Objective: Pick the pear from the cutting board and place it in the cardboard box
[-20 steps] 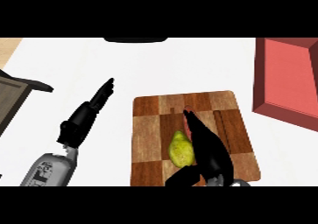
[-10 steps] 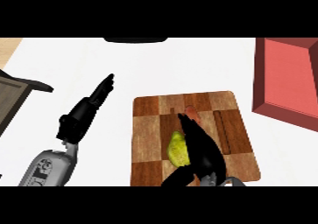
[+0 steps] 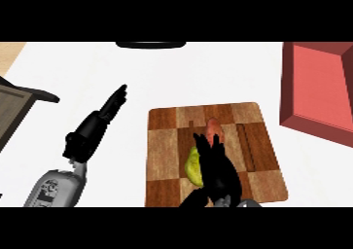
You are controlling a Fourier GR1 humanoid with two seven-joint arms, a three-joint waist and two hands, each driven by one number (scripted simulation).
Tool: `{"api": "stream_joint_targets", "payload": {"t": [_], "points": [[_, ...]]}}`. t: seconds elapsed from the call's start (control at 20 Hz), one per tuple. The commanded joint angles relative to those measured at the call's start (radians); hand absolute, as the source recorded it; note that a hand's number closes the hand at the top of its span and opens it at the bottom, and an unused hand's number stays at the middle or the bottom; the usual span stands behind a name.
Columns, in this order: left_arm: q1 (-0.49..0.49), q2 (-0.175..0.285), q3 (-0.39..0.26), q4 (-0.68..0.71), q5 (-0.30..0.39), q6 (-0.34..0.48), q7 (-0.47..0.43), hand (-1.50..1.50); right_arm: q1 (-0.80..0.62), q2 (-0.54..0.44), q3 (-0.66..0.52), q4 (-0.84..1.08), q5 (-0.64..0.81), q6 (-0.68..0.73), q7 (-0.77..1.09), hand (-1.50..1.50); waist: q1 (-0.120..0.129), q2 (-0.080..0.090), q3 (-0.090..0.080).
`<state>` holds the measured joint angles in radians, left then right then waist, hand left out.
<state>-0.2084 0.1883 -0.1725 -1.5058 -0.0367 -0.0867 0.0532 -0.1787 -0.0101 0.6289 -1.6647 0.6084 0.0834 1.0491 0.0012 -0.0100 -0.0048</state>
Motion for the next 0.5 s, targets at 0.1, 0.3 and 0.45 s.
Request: {"api": "stream_joint_targets", "payload": {"t": [0.1,0.3,0.45], "points": [[0.04,-0.029,-0.014,-0.002,-0.041,0.015,-0.04,0.0,0.027,0.01,-0.018,0.115,0.024,-0.009,-0.009,-1.5,0.002,0.01,0.005],[0.017,-0.005,0.023,-0.041,-0.013,-0.028,0.021,0.0,-0.039,0.009,-0.001,0.187,-0.023,-0.086,-0.039,1.5,0.006,0.011,0.005],[-0.023,-0.043,0.011,0.004,-0.038,0.002,0.039,0.0,-0.021,0.009,0.029,0.2,0.023,-0.055,-0.045,1.5,0.003,0.012,0.005]]}}
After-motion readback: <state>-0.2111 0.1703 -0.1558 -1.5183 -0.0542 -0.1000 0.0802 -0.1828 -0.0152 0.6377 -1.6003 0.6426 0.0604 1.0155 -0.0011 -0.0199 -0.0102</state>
